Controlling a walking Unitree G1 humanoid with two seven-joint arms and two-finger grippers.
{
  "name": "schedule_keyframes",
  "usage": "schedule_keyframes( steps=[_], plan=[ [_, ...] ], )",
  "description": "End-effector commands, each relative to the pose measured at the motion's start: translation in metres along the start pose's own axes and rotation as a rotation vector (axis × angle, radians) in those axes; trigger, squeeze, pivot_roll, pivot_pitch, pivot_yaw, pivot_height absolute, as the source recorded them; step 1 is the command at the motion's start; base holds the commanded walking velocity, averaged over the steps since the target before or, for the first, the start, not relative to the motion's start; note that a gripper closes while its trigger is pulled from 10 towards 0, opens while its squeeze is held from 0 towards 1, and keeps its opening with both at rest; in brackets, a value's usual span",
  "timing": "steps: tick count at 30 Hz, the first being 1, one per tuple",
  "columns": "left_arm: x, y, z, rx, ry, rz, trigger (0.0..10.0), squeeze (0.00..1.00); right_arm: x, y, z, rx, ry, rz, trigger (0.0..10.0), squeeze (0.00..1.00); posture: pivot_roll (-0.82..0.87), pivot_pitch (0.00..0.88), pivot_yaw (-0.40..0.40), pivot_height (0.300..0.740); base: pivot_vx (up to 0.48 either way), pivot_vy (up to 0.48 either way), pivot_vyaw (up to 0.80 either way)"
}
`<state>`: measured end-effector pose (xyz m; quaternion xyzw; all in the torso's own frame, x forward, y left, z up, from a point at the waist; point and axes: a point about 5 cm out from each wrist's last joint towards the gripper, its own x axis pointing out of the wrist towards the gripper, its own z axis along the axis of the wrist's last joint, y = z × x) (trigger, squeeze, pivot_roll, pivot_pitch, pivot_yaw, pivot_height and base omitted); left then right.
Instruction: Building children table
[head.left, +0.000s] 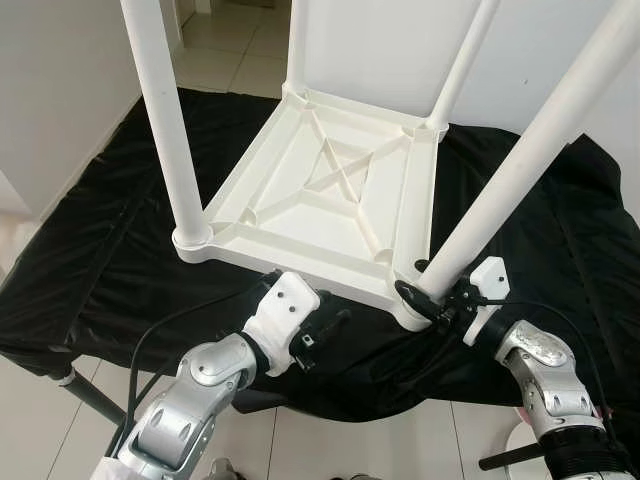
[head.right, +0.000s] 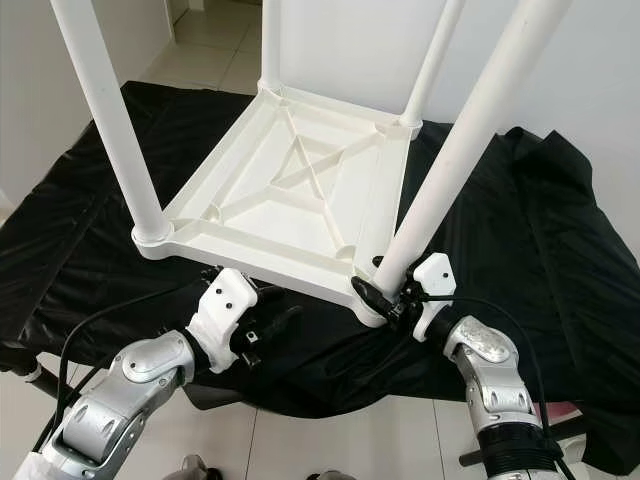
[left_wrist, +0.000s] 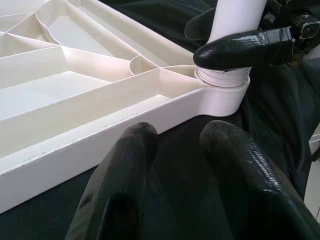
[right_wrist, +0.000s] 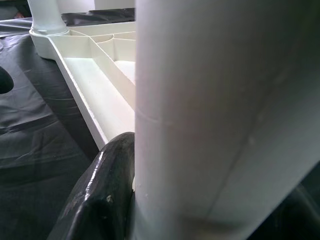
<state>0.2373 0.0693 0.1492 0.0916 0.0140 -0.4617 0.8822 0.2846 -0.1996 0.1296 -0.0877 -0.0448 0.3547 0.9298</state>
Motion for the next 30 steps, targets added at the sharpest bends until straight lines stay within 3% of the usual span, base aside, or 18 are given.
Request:
schedule_keyframes(
  steps=[1,2,3,7,17,21,27,30],
  plan=[
    [0.0,-0.002,-0.002,0.005,0.004,0.018,10.0,0.0,-0.001,0.005,-0.006,0.0,0.021,0.039,0.0,0.0,0.03,0.047,-0.091,0.74,0.0,0.0,0.0],
    [0.0,-0.002,-0.002,0.005,0.004,0.018,10.0,0.0,-0.001,0.005,-0.006,0.0,0.021,0.039,0.0,0.0,0.03,0.047,-0.091,0.74,0.0,0.0,0.0],
    [0.0,-0.003,-0.003,0.003,0.005,0.018,10.0,0.0,-0.002,0.005,-0.007,0.026,0.019,0.014,9.5,0.0,0.03,0.043,-0.092,0.74,0.0,0.0,0.0],
    [0.0,-0.003,-0.003,0.003,0.004,0.019,10.0,0.0,-0.003,0.006,-0.007,0.1,0.001,-0.063,10.0,0.0,0.03,0.038,-0.092,0.74,0.0,0.0,0.0],
    [0.0,-0.003,-0.003,0.005,0.002,0.02,10.0,0.0,-0.003,0.009,-0.001,0.133,-0.048,-0.207,10.0,0.0,0.02,0.038,-0.087,0.74,0.0,0.0,0.0],
    [-0.001,-0.004,-0.004,-0.001,0.001,0.017,10.0,0.0,-0.003,0.02,0.003,0.152,-0.07,-0.408,10.0,0.0,0.02,0.043,-0.087,0.74,0.0,0.0,0.0],
    [-0.001,-0.005,-0.004,-0.004,0.002,0.017,10.0,0.0,-0.004,0.025,0.002,0.14,-0.044,-0.476,10.0,0.0,0.02,0.045,-0.086,0.74,0.0,0.0,0.0],
    [-0.001,-0.006,-0.004,-0.005,0.002,0.015,10.0,0.0,-0.007,0.03,0.0,0.163,-0.024,-0.599,10.0,0.0,0.02,0.045,-0.091,0.74,0.0,0.0,0.0]
  ],
)
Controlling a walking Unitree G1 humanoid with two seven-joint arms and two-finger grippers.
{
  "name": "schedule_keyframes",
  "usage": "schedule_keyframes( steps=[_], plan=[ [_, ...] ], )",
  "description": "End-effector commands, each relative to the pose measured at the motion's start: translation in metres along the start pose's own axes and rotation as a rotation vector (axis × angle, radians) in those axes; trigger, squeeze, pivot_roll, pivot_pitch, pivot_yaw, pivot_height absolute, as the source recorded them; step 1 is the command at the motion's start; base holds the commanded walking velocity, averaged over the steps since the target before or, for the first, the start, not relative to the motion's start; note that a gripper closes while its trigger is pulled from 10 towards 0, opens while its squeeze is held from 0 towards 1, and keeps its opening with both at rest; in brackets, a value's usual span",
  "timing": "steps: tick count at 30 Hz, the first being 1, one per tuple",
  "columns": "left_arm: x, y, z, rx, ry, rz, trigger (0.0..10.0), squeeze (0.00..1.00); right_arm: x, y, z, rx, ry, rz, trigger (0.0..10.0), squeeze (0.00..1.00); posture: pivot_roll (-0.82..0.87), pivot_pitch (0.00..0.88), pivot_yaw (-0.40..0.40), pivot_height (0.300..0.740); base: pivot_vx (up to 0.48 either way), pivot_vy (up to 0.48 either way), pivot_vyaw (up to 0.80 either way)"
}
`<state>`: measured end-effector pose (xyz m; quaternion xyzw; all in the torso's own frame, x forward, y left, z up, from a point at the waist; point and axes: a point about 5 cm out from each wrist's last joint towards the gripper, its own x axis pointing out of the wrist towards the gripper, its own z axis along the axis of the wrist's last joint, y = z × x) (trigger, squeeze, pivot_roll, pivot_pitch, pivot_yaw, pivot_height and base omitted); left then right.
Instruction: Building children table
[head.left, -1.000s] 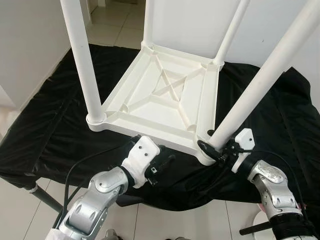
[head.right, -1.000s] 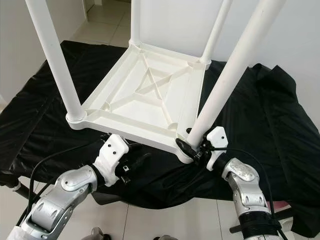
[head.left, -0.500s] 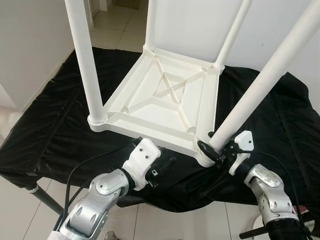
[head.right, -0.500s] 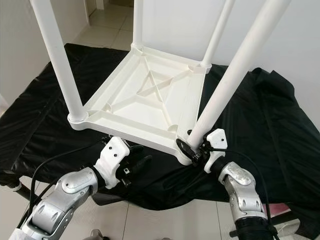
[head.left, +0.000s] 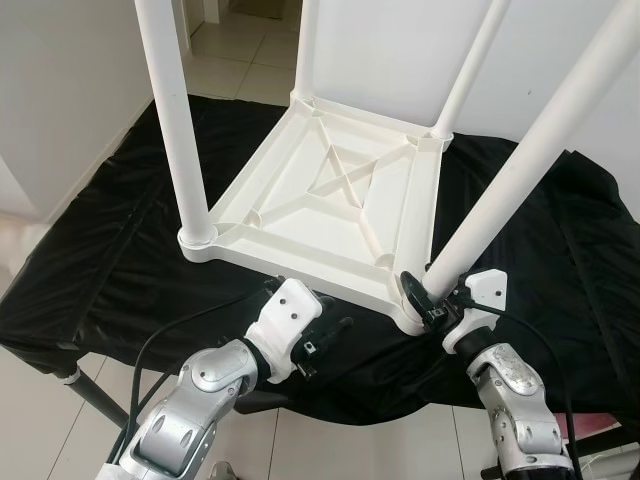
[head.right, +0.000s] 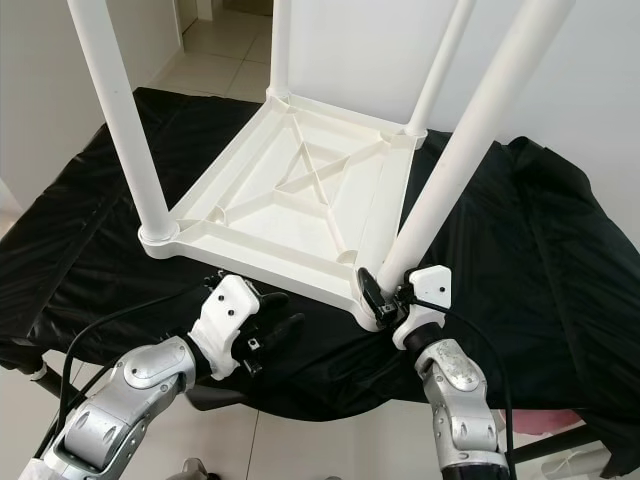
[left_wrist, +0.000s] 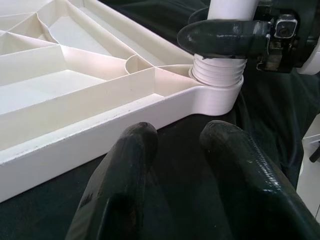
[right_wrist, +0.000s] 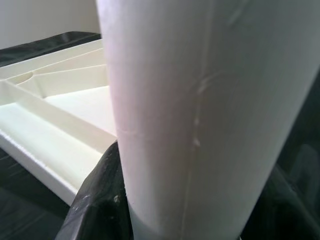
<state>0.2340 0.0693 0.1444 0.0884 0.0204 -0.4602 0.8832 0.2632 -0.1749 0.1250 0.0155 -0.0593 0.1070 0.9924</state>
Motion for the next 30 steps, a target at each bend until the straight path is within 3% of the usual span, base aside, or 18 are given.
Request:
schedule_keyframes(
  steps=[1,3,11,27,28,30],
  plan=[
    [0.001,-0.002,0.001,0.006,-0.007,0.014,10.0,0.0,-0.007,-0.004,-0.001,-0.001,0.028,-0.13,10.0,0.0,0.02,0.045,-0.091,0.74,0.0,0.0,0.0],
    [0.001,-0.002,0.001,0.006,-0.007,0.014,10.0,0.0,-0.007,-0.004,-0.001,-0.001,0.028,-0.13,10.0,0.0,0.02,0.045,-0.091,0.74,0.0,0.0,0.0],
    [0.001,-0.003,0.001,-0.003,-0.012,0.023,10.0,0.0,-0.01,0.012,-0.006,0.049,0.059,-0.344,10.0,0.0,0.02,0.051,-0.096,0.74,0.0,0.0,0.0],
    [0.0,-0.004,0.002,-0.012,-0.012,0.025,10.0,0.0,-0.011,0.02,0.003,0.013,0.024,-0.299,10.0,0.0,0.02,0.066,-0.093,0.74,0.0,0.0,0.0],
    [0.0,-0.003,0.002,-0.011,-0.011,0.028,10.0,0.0,-0.012,0.019,0.003,0.009,0.026,-0.297,10.0,1.0,0.02,0.066,-0.094,0.74,0.0,0.0,0.0],
    [0.0,-0.003,0.002,-0.012,-0.011,0.03,10.0,0.0,-0.012,0.018,0.003,0.017,0.023,-0.289,10.0,1.0,0.02,0.065,-0.094,0.74,0.0,0.0,0.0]
  ],
)
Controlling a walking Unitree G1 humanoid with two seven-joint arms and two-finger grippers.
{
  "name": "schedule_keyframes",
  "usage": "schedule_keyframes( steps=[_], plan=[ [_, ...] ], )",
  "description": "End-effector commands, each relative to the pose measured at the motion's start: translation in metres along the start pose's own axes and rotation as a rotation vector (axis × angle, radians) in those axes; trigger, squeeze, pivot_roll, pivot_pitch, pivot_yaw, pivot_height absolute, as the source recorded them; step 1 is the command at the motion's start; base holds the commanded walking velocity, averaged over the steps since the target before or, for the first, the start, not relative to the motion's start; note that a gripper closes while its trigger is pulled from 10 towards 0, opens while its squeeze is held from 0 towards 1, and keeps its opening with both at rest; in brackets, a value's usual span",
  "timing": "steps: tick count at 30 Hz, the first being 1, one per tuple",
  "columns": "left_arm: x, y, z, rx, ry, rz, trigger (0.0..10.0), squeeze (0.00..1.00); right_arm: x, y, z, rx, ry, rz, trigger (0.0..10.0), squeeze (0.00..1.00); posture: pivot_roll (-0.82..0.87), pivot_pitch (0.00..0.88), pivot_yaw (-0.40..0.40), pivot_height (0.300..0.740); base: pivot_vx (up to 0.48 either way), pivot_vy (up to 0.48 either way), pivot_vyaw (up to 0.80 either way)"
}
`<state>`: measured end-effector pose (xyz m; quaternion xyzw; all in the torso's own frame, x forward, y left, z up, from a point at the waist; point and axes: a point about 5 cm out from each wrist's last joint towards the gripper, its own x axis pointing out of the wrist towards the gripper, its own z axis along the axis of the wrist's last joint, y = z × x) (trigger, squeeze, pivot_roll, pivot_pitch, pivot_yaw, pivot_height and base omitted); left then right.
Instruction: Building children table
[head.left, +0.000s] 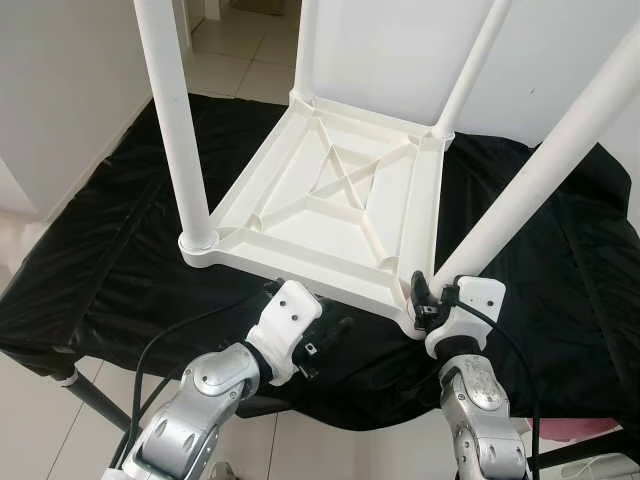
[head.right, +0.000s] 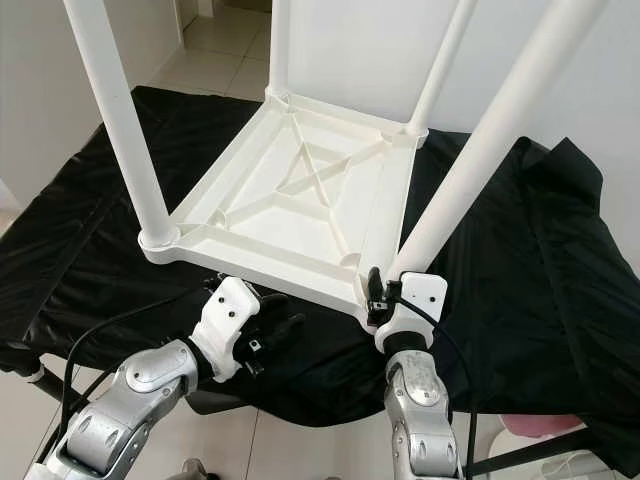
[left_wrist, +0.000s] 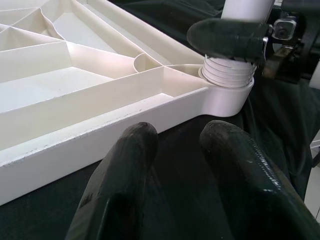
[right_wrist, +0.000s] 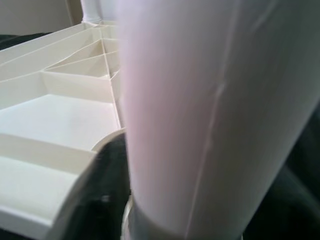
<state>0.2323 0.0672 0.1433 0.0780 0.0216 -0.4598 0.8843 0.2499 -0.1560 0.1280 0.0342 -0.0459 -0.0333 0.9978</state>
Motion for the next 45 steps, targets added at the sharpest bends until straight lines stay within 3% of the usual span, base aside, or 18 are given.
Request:
schedule_keyframes(
  steps=[1,8,14,15,21,22,23,27,35,36,38,39,40,41,45],
  plan=[
    [-0.001,0.0,0.002,0.009,-0.004,0.031,10.0,0.0,-0.001,-0.005,0.001,-0.002,-0.004,0.005,10.0,1.0,0.02,0.065,-0.094,0.74,0.0,0.0,0.0],
    [-0.002,0.001,0.003,0.009,-0.004,0.035,10.0,0.0,0.002,-0.012,0.007,0.0,-0.038,0.069,10.0,1.0,0.02,0.066,-0.089,0.74,0.0,0.0,0.0],
    [-0.002,0.002,0.004,0.013,-0.005,0.035,10.0,0.0,0.005,-0.015,0.013,0.005,-0.05,0.209,10.0,1.0,0.02,0.067,-0.083,0.74,0.0,0.0,0.0],
    [-0.001,0.002,0.004,0.015,-0.007,0.032,10.0,0.0,0.005,-0.017,0.012,0.007,-0.044,0.285,10.0,1.0,0.02,0.067,-0.083,0.74,0.0,0.0,0.0],
    [0.0,0.002,0.005,0.016,-0.009,0.031,10.0,0.0,0.007,-0.019,0.012,0.012,-0.038,0.362,10.0,0.96,0.02,0.067,-0.079,0.74,0.0,0.0,0.0],
    [0.0,0.002,0.005,0.015,-0.009,0.031,10.0,0.0,0.008,-0.021,0.012,0.021,-0.034,0.387,10.0,0.73,0.02,0.067,-0.079,0.74,0.0,0.0,0.0],
    [0.0,0.002,0.005,0.016,-0.008,0.031,10.0,0.0,0.011,-0.022,0.013,0.022,-0.032,0.433,10.0,0.0,0.02,0.067,-0.073,0.74,0.0,0.0,0.0],
    [0.0,0.004,0.006,0.019,-0.008,0.031,10.0,0.0,0.018,-0.026,0.012,-0.004,-0.004,0.576,10.0,0.0,0.02,0.066,-0.066,0.74,0.0,0.0,0.0],
    [0.0,0.006,0.007,0.026,-0.008,0.03,10.0,0.0,0.029,-0.034,0.008,-0.072,0.03,0.655,10.0,0.0,0.03,0.065,-0.055,0.74,0.0,0.0,0.0],
    [0.0,0.006,0.007,0.027,-0.008,0.028,10.0,0.0,0.031,-0.036,0.007,-0.081,0.037,0.674,7.5,0.0,0.03,0.066,-0.052,0.74,0.0,0.0,0.0],
    [0.0,0.006,0.007,0.027,-0.008,0.028,10.0,0.0,0.031,-0.036,0.007,-0.081,0.037,0.674,7.5,0.0,0.03,0.066,-0.052,0.74,0.0,0.0,0.0],
    [-0.001,0.006,0.007,0.029,-0.006,0.028,10.0,0.0,0.032,-0.038,0.006,-0.09,0.044,0.688,4.5,0.0,0.03,0.065,-0.052,0.74,0.0,0.0,0.0],
    [-0.001,0.006,0.007,0.029,-0.006,0.028,10.0,0.0,0.032,-0.038,0.006,-0.09,0.044,0.688,4.5,0.0,0.03,0.065,-0.052,0.74,0.0,0.0,0.0],
    [-0.001,0.007,0.007,0.031,-0.004,0.028,10.0,0.0,0.033,-0.039,0.005,-0.093,0.046,0.7,0.0,0.0,0.03,0.065,-0.052,0.74,0.0,0.0,0.0],
    [-0.001,0.007,0.007,0.032,-0.003,0.03,10.0,0.0,0.034,-0.041,0.005,-0.091,0.047,0.705,0.0,0.0,0.04,0.067,-0.054,0.74,0.0,0.0,0.0]
  ],
)
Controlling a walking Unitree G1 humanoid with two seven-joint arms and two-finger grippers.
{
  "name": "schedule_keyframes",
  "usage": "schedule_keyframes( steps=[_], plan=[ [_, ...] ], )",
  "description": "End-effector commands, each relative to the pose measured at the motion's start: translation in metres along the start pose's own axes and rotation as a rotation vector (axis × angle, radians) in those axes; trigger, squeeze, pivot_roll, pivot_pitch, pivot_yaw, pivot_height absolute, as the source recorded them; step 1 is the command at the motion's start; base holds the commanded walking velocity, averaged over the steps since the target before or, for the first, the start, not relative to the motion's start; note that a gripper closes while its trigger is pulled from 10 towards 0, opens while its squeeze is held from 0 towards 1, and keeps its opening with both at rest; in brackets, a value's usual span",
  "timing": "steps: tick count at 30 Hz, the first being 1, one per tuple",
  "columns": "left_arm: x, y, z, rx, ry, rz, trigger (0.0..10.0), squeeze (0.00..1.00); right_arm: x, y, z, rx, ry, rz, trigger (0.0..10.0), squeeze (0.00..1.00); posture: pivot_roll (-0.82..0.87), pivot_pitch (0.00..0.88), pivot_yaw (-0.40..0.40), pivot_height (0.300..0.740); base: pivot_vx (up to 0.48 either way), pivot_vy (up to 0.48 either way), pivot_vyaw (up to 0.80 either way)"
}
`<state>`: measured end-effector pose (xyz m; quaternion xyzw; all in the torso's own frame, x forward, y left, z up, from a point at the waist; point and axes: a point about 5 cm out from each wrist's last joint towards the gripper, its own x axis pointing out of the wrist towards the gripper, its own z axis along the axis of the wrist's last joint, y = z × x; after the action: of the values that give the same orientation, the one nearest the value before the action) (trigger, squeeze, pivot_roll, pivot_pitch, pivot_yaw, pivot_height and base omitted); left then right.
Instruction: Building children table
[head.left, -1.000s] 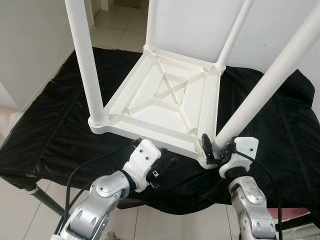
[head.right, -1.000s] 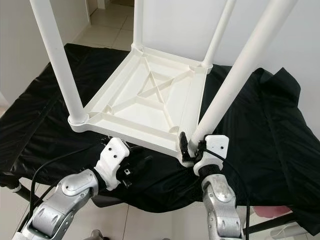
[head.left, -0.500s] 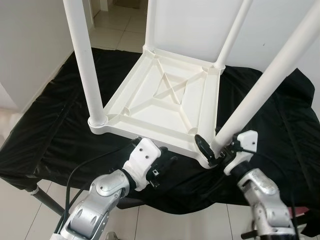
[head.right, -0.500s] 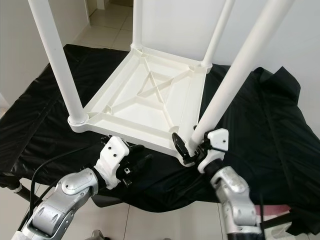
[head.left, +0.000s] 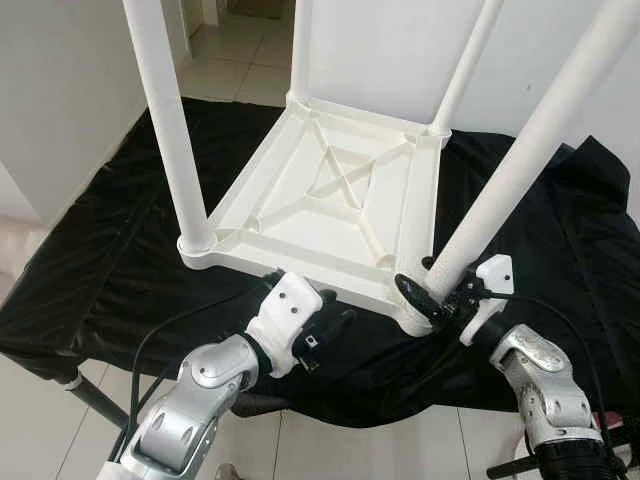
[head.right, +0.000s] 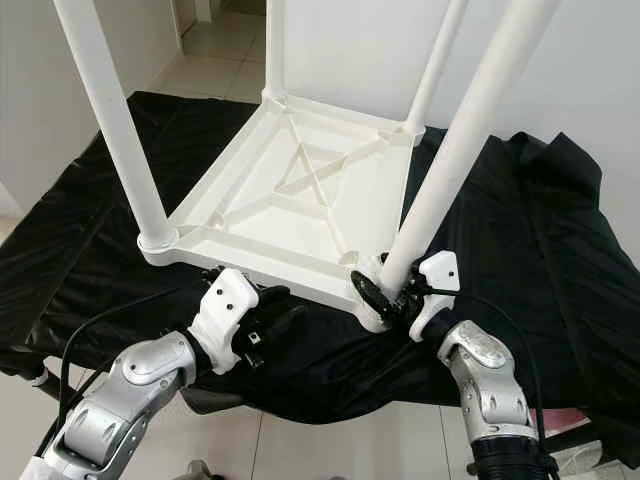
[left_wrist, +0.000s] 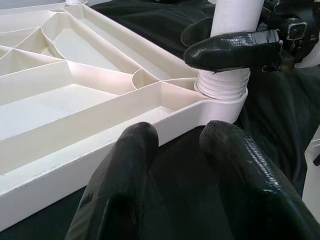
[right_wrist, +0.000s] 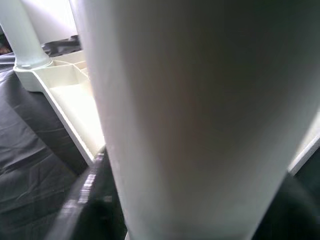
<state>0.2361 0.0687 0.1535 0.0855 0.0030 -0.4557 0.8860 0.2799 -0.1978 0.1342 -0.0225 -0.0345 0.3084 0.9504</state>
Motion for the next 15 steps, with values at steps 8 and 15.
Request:
schedule_keyframes(
  steps=[8,15],
  plan=[
    [-0.0005,0.0047,-0.0015,0.008,0.022,0.022,10.0,0.0,-0.002,-0.0043,-0.0012,0.012,-0.007,0.031,0.0,0.0,0.04,0.068,-0.056,0.74,0.0,0.0,0.0],
    [0.0009,0.0052,-0.0018,0.009,0.024,0.019,10.0,0.0,-0.0048,0.003,0.0002,0.049,-0.043,-0.043,10.0,0.0,0.03,0.079,-0.067,0.74,0.0,0.0,0.0]
  ],
)
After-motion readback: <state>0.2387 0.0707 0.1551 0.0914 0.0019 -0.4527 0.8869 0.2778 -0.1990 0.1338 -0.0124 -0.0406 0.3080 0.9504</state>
